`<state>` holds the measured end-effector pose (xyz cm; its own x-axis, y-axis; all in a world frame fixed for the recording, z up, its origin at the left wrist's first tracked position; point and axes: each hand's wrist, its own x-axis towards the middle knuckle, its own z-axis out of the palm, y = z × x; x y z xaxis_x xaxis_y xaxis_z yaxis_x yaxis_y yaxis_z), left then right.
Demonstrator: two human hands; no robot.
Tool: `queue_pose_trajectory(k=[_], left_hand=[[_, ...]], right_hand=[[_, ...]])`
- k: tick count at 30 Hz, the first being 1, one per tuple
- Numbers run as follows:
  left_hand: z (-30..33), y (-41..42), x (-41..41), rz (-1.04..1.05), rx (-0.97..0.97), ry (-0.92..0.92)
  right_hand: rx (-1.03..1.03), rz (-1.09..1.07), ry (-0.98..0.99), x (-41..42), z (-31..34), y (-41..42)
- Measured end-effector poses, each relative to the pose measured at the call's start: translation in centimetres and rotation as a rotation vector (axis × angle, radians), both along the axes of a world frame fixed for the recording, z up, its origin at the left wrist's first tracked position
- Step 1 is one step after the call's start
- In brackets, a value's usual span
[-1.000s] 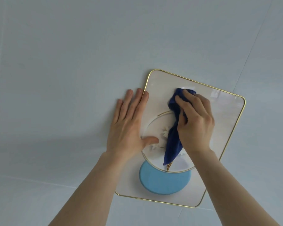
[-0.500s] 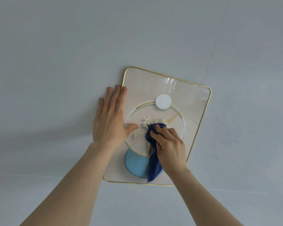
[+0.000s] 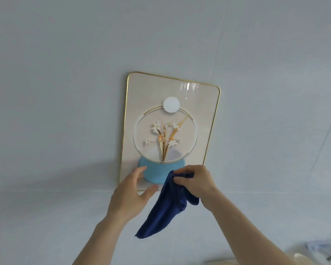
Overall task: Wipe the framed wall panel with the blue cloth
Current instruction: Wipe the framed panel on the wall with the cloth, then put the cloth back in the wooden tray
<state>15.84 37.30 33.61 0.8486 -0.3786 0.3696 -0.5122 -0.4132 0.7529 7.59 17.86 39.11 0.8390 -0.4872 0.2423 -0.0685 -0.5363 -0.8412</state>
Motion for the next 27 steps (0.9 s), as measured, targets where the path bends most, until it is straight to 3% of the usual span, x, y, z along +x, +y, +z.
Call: queue_pose_trajectory(k=[3, 5, 8, 15, 27], left_hand=[[-4.8, -2.0, -2.6, -0.196, -0.025, 0.336], [-7.4, -3.7, -4.7, -0.308, -0.021, 0.433], [-10.1, -6.5, -7.3, -0.317, -0.052, 0.547], [-11.7, -13.5, -10.7, -0.196, -0.230, 0.640], [-19.1, -27.9, -16.4, -0.300, 0.041, 0.699]], right_hand=[[0.277, 0.067, -0.039, -2.7, -1.4, -1.1], [0.435, 0.090, -0.056, -4.5, -2.5, -2.5], [0.572, 0.061, -0.047, -7.3, -5.0, -5.7], [0.597, -0.217, 0.064, -14.9, -12.6, -16.0], [0.377, -0.396, 0.315, -22.5, -26.5, -27.7]])
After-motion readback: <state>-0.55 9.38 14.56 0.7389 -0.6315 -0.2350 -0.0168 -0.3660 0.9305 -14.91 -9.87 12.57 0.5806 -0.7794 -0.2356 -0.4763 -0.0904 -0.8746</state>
